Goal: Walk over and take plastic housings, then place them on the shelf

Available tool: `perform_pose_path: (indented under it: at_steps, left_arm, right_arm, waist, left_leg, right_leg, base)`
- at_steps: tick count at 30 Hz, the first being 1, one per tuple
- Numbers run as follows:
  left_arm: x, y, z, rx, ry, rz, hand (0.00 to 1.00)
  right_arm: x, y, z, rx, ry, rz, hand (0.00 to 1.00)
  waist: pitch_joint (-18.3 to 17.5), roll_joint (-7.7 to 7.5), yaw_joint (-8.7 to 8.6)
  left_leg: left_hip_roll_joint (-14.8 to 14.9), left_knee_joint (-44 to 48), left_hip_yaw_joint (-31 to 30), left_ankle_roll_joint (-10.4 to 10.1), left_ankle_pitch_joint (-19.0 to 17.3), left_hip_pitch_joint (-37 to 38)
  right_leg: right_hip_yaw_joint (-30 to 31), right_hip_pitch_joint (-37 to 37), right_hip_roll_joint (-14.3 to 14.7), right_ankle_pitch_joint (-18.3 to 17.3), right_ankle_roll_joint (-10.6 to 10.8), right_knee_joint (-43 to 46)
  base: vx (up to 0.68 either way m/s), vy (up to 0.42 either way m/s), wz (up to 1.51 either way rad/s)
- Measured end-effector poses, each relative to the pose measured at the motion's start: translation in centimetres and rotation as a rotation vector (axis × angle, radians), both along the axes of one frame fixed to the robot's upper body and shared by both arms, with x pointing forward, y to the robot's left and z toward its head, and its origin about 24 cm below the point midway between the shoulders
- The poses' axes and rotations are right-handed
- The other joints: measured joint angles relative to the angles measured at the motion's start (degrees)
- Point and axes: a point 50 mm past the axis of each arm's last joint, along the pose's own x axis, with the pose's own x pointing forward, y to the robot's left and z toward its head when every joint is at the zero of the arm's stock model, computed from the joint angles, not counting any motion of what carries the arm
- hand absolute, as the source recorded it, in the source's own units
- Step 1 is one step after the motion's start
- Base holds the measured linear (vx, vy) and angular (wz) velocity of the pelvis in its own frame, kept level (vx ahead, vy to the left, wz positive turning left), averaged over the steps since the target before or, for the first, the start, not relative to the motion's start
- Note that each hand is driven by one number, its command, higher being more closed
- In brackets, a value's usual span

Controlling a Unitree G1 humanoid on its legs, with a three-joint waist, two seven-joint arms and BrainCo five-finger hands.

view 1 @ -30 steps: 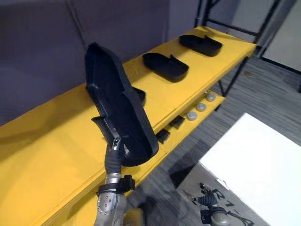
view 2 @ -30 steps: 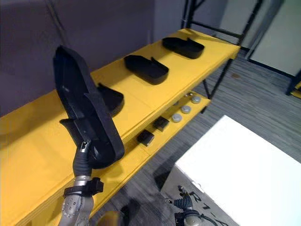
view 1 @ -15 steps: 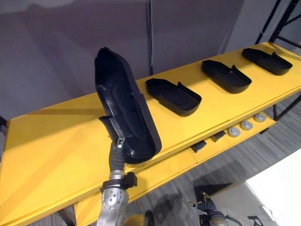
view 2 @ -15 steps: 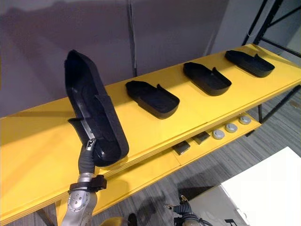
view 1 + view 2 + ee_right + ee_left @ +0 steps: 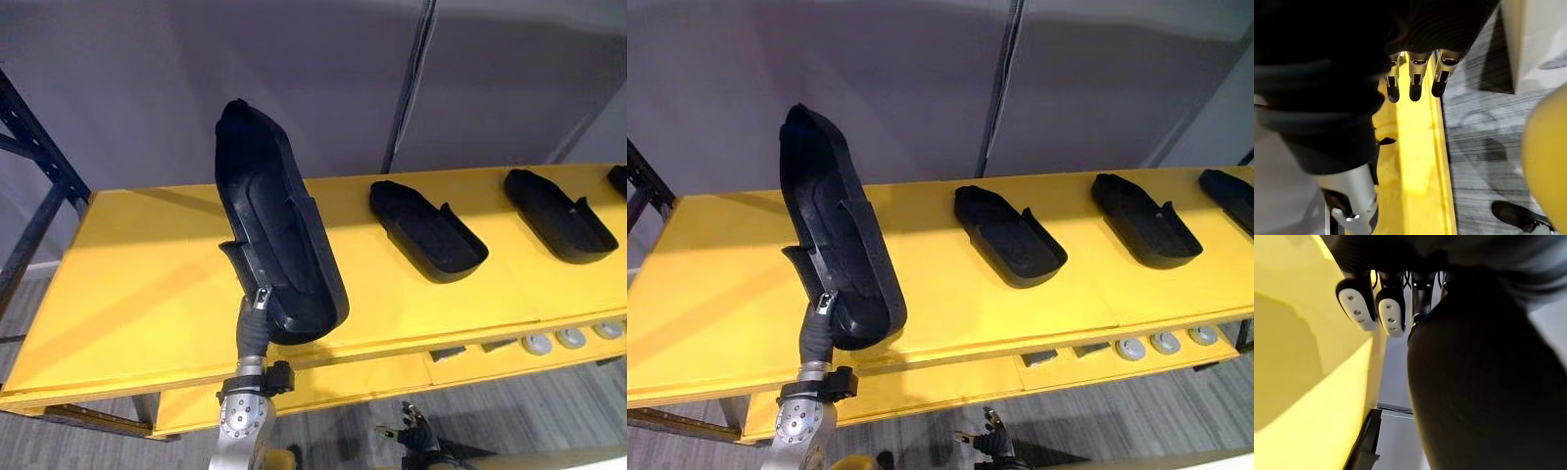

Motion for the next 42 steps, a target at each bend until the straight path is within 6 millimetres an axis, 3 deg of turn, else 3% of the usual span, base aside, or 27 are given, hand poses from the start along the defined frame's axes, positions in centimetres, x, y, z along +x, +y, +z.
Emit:
perform_pose_path:
  at_steps: [9, 10, 11, 13, 14, 15, 16, 17, 18, 21, 23, 25, 27, 28, 30, 31, 32, 34, 36, 42]
  left_arm:
    - [0.0, 0.1, 0.0, -0.001, 0.003, 0.009, 1.0]
    - [0.1, 0.2, 0.1, -0.002, -0.004, 0.013, 1.0]
    - [0.4, 0.3, 0.2, -0.002, -0.008, 0.019, 1.0]
    - [0.6, 0.4, -0.1, 0.002, 0.001, 0.029, 1.0]
    - [0.7, 0.1, -0.4, 0.001, 0.014, 0.022, 1.0]
    - [0.8, -0.3, -0.6, -0.001, 0.023, 0.007, 1.0]
    - [0.9, -0.5, -0.7, -0.003, 0.028, -0.003, 1.0]
    - [1.2, -0.9, -0.7, 0.0, 0.027, -0.023, 1.0]
    - [1.7, -1.3, -0.6, -0.002, 0.018, -0.039, 1.0]
    - [2.0, -1.1, -0.9, 0.02, 0.033, -0.033, 1.0]
    - [2.0, -1.3, -0.7, 0.02, 0.023, -0.044, 1.0]
    - [1.9, -1.4, -0.7, 0.021, 0.021, -0.05, 1.0]
    - [1.8, -1.3, -0.8, 0.022, 0.027, -0.047, 1.0]
    - [1.7, -1.1, -1.0, 0.022, 0.033, -0.041, 1.0]
    - [1.7, -1.2, -1.0, 0.017, 0.034, -0.041, 1.0]
    - [1.6, -1.3, -1.1, 0.009, 0.041, -0.039, 1.0]
    - [1.5, -1.5, -1.1, -0.008, 0.047, -0.034, 1.0]
    - [1.5, -1.6, -1.2, -0.006, 0.049, -0.04, 1.0]
    - [1.4, -1.7, -1.3, 0.0, 0.059, -0.047, 1.0]
    - [1.4, -1.6, -0.9, 0.019, 0.038, -0.067, 1.0]
  right_arm:
    - [0.4, 0.1, 0.2, -0.002, -0.014, 0.001, 0.0]
    - [0.9, 0.1, 0.3, -0.005, -0.026, -0.002, 0.0]
    - [1.7, 0.1, 0.5, -0.011, -0.041, 0.001, 0.0]
    - [2.3, -0.2, 0.7, -0.024, -0.055, -0.003, 0.0]
    - [2.3, -0.6, 0.7, -0.039, -0.055, -0.006, 0.0]
    - [1.9, -1.2, 0.6, -0.055, -0.041, -0.016, 0.0]
    - [1.7, -1.5, 0.4, -0.061, -0.028, -0.023, 0.0]
    - [1.3, -1.8, 0.0, -0.063, 0.0, -0.034, 0.0]
    - [1.0, -1.4, -0.3, -0.049, 0.019, -0.044, 0.0]
    - [0.7, 0.2, -0.7, -0.005, 0.045, -0.038, 0.0]
    - [0.7, 0.8, -0.8, 0.011, 0.045, -0.035, 0.0]
    - [1.0, 0.9, -0.6, 0.008, 0.035, -0.027, 0.0]
    - [0.9, 0.9, -0.7, 0.008, 0.04, -0.017, 0.0]
    - [0.6, 1.2, -0.8, 0.023, 0.049, -0.009, 0.0]
    - [0.4, 1.2, -0.6, 0.028, 0.038, -0.003, 0.0]
    - [0.0, 1.2, -0.7, 0.026, 0.046, 0.001, 0.0]
    - [-0.4, 0.9, -0.8, 0.018, 0.056, 0.0, 0.0]
    - [-1.1, 0.6, -1.0, 0.011, 0.076, -0.004, 0.0]
    - [-1.7, 0.1, -1.1, 0.006, 0.091, -0.014, 0.0]
    - [-2.1, 0.7, -1.3, 0.033, 0.098, -0.039, 0.0]
  waist:
    - [-0.28, -0.87, 0.67]
    - [-0.14, -0.84, 0.65]
    - [0.31, -0.81, 0.14]
    - [0.37, -0.94, -0.82]
    - [0.04, -0.42, -1.62]
    - [-0.72, 1.0, -1.91]
    - [-1.1, 1.67, -2.21]
    - [-1.4, 1.7, -3.23]
    - [-1.28, 0.87, -4.04]
    - [-0.71, 0.34, -3.74]
    - [-0.56, 0.44, -2.31]
    - [-0.49, 0.4, -1.25]
    - [-0.16, 0.45, -1.39]
    - [0.34, 0.94, -1.3]
    - [0.55, 0.1, -1.6]
    - [0.0, -1.23, -1.44]
    - [-0.43, -1.48, -1.39]
    - [-0.8, -1.46, -1.28]
    - [-1.05, -0.53, -1.82]
    - [-2.12, -1.19, -1.41]
  left_leg:
    - [0.2, -2.28, -1.08, -1.4, 1.32, 0.03]
    - [3.39, 0.05, 5.09, -0.42, -0.65, -0.91]
    - [8.48, 5.72, 10.86, -0.96, -2.28, -2.24]
    - [14.01, 8.93, 12.93, -1.96, -2.88, -2.46]
    - [16.91, 8.54, 12.07, -2.49, -2.44, -1.65]
    - [19.1, 6.39, 10.45, -2.17, 0.49, -0.59]
    - [19.17, 4.67, 8.89, -4.75, 1.22, -0.18]
    - [17.74, 1.7, 8.35, -7.28, -0.41, 0.91]
    - [15.9, -0.2, 8.02, -8.29, -1.03, 0.98]
    - [14.04, 3.05, 8.04, -7.32, -1.79, 0.23]
    - [14.06, 5.27, 9.29, -6.13, -3.09, 0.02]
    - [13.02, 8.03, 10.78, -5.22, -5.17, -0.99]
    - [11.69, 9.1, 11.25, -3.96, -6.51, -1.14]
    - [10.97, 9.7, 11.61, -2.17, -7.43, -1.23]
    - [9.37, 9.27, 10.57, -1.14, -6.97, -0.98]
    - [7.11, 7.65, 10.63, -0.16, -6.11, -0.56]
    - [5.26, 6.53, 10.56, 0.01, -5.36, -0.65]
    - [3.55, 5.95, 10.12, -0.45, -4.37, -1.18]
    - [3.99, 5.8, 8.62, -0.88, -3.25, -1.48]
    - [5.98, 6.43, 8.24, -1.33, -3.12, -1.43]
  right_leg:
    - [-5.76, 2.52, -0.38, 1.82, -1.2, -2.35]
    - [-5.74, 2.6, -0.25, 1.8, -1.27, -2.93]
    - [-5.6, 2.57, -0.23, 1.7, -1.45, -3.02]
    - [-5.35, 2.78, -1.0, 1.7, -1.44, -2.97]
    - [-5.26, 2.91, -1.58, 1.69, -1.42, -2.95]
    - [-5.18, 2.85, -2.06, 1.63, -1.22, -3.05]
    - [-5.19, 2.7, -2.26, 1.61, -0.83, -3.09]
    - [-5.36, 2.62, -3.33, 2.25, 0.43, -3.52]
    - [-5.56, 2.41, -5.2, 3.33, 1.93, -4.04]
    - [-4.51, 3.02, -6.7, 8.22, 3.01, -4.65]
    - [-2.35, 2.62, -7.04, 11.47, 3.35, -4.43]
    - [-2.86, 0.32, -8.34, 11.84, 2.94, -1.11]
    - [-2.55, -0.51, -9.69, 11.83, 2.85, 0.94]
    - [-1.37, -2.79, -9.36, 8.56, 3.31, 7.81]
    - [2.9, -4.43, -4.91, 1.75, 5.96, 16.89]
    - [5.41, -4.85, -1.38, -2.85, 6.06, 19.28]
    - [6.11, -4.41, 0.47, -5.97, 3.15, 17.43]
    - [6.75, -1.65, 0.02, -8.5, -1.09, 10.63]
    - [4.9, -0.28, 0.63, -7.33, -1.48, 8.4]
    - [4.0, 3.77, 2.55, -4.09, -2.62, 1.85]
  base:
    - [0.04, -0.047, 0.32]
    - [-0.05, -0.093, -0.12]
    - [-0.03, -0.117, -0.17]
    - [0.0, -0.015, -0.13]
    - [0.0, 0.214, -0.13]
    - [0.01, 0.287, -0.1]
    - [0.01, 0.398, 0.04]
    - [0.01, 0.434, 0.4]
    - [-0.01, 0.434, 0.46]
    - [-0.07, 0.348, 0.09]
    - [-0.1, 0.272, -0.2]
    - [-0.15, 0.263, -0.29]
    - [-0.2, 0.232, -0.11]
    - [-0.25, 0.203, 0.06]
    - [-0.16, 0.068, 0.29]
    - [-0.07, -0.042, 0.44]
    - [-0.04, -0.049, 0.35]
    - [-0.01, -0.044, 0.32]
    - [0.0, -0.047, 0.38]
    - [0.1, -0.004, 0.05]
